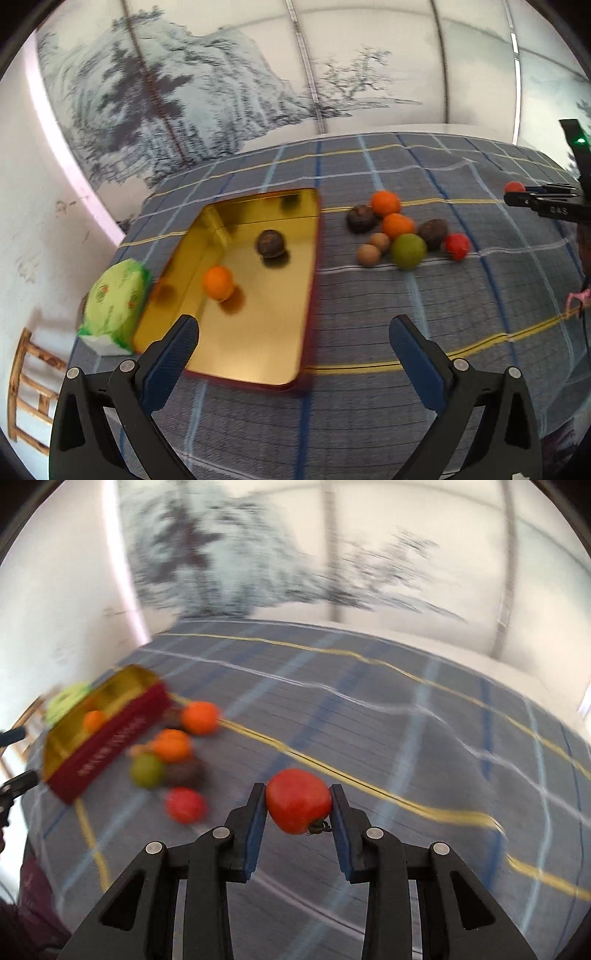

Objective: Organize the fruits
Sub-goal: 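Grasp a red tomato with the right gripper and lift it, then grasp the green round fruit with the left gripper while the right gripper holds the tomato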

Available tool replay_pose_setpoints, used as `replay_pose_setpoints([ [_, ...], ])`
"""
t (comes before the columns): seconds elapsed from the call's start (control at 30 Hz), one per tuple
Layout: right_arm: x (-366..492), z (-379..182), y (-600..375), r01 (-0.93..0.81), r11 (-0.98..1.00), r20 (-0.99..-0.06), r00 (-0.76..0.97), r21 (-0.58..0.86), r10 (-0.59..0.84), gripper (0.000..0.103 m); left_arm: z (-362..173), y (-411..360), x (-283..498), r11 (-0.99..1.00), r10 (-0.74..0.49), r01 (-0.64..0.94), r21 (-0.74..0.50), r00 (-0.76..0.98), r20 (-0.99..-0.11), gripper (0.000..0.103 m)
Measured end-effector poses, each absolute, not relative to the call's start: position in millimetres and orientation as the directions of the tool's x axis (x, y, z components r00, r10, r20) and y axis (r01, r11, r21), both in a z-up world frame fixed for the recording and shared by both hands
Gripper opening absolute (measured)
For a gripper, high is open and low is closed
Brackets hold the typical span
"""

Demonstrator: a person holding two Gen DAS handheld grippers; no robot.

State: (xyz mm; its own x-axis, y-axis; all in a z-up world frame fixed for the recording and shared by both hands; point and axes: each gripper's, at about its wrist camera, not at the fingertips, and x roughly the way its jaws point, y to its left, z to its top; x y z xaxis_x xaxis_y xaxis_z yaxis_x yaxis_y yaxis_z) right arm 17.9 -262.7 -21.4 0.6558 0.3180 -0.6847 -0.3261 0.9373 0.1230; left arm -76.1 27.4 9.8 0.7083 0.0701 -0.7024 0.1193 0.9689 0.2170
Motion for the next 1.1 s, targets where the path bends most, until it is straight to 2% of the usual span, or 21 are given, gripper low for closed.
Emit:
replay_pose_setpoints([
  [0.27, 26.7, -51.6, -317.2, -0.157, 0.967, -0.728, 0.636, 0.202, 0.255, 0.035, 1.9, 2.7, -60.0, 0.964, -0.013, 0.206, 0.166, 0.663, -0.749, 0.102],
  [0.53, 22.4, -62.6, -335.5, -0.119, 0.955, -0.721, 0.633, 0.270, 0.283, 0.035, -8.6, -25.7, -40.1, 0.946, -0.094, 0.300, 0.125, 0.622, -0.778, 0.101],
  [0.8, 23.5, -64.4, -338.3, -0.126, 0.947, -0.714, 0.629, 0.297, 0.308, 0.035, -26.5, -46.5, -3.5, 0.950, -0.139, 0.308, 0.055, 0.572, -0.808, 0.089],
  [0.87, 24.0, -64.6, -338.4, -0.125, 0.946, -0.714, 0.628, 0.299, 0.309, 0.035, -31.6, -48.5, 4.0, 0.954, -0.142, 0.299, 0.038, 0.559, -0.817, 0.082],
  [1.1, 24.8, -65.4, -341.5, -0.127, 0.935, -0.705, 0.626, 0.330, 0.334, 0.035, -42.7, -54.3, 17.7, 0.958, -0.120, 0.281, 0.049, 0.551, -0.826, 0.078],
])
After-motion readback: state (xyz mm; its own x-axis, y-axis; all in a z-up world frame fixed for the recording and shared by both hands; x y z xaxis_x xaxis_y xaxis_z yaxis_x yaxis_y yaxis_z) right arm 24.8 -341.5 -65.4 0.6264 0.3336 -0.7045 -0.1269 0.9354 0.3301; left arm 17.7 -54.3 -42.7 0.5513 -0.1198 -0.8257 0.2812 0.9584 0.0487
